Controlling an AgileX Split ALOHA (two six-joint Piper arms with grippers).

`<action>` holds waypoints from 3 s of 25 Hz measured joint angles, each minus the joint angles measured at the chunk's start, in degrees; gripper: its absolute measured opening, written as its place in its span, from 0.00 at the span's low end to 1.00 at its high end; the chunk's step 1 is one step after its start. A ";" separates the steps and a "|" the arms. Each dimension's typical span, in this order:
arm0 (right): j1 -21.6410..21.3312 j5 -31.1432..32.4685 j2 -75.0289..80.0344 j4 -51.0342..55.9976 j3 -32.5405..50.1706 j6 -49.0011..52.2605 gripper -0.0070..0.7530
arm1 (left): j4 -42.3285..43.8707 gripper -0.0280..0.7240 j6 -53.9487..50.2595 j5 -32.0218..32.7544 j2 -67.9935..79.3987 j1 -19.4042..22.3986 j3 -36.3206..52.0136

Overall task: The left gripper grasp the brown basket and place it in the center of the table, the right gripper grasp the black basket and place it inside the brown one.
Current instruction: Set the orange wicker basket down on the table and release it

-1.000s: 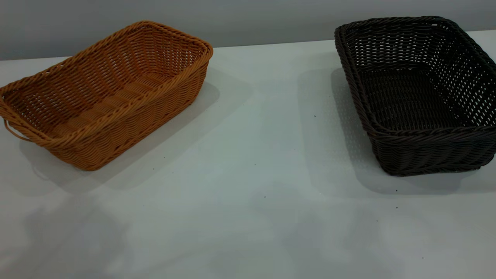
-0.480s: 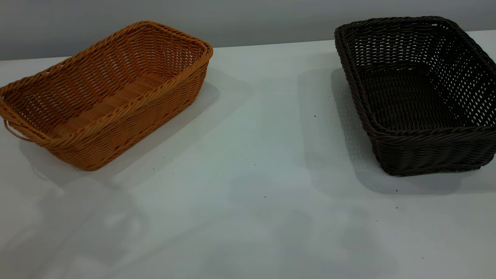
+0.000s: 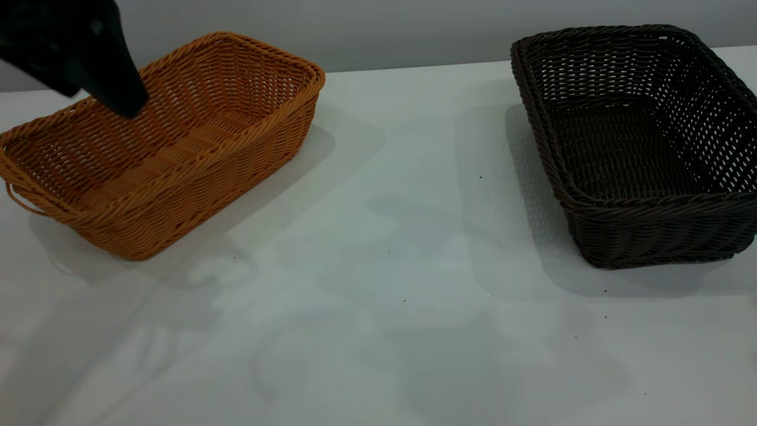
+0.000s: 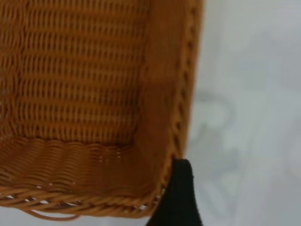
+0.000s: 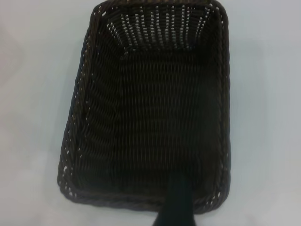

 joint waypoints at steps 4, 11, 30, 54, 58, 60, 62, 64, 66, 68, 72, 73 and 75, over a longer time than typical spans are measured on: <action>0.00 -1.98 -0.05 0.00 0.00 0.01 0.77 | 1.67 0.79 -0.85 -3.84 4.59 0.00 0.00; 0.00 -1.80 -0.09 0.10 0.00 0.01 0.77 | 1.53 0.79 -0.79 -11.25 11.95 0.00 0.00; 0.00 -1.01 -0.09 0.77 0.00 -1.27 0.77 | 0.90 0.66 -0.21 -20.44 25.22 -1.63 -4.02; 0.00 -0.91 -0.09 1.91 0.00 -1.27 0.77 | 0.47 0.18 27.98 -12.55 25.36 -14.87 -4.02; 0.00 -1.33 -0.09 1.98 0.00 -1.29 0.77 | 0.58 0.18 32.27 -8.59 25.36 -16.96 -4.02; 0.00 -1.33 -0.09 1.98 0.00 -1.29 0.77 | 0.56 0.18 34.89 -6.45 25.30 -17.31 -4.06; 0.00 -1.33 -0.09 1.98 0.00 -1.29 0.77 | 0.68 0.18 36.91 -4.27 25.20 -17.53 -4.06; 0.00 -1.27 -0.09 2.04 0.00 -1.29 0.77 | 0.63 0.18 37.79 -2.63 25.06 -17.53 -4.06; 0.00 -1.27 -0.09 2.04 0.00 -1.29 0.77 | 0.63 0.18 38.01 -2.23 25.00 -17.53 -4.06; 0.00 -1.27 -0.09 2.04 0.00 -1.34 0.77 | 0.63 0.18 38.70 -2.21 25.00 -17.53 -4.06; 0.00 -1.27 -0.09 2.15 0.00 -1.34 0.77 | -1.28 0.18 41.84 -3.05 25.00 -17.66 -4.06; 0.00 -1.27 -0.09 2.21 0.00 -1.41 0.77 | -2.06 0.18 42.92 -3.71 25.00 -18.09 -4.01; 0.00 -1.22 -0.09 2.27 0.00 -1.41 0.77 | -3.88 0.18 44.34 -4.94 25.06 -18.60 -4.01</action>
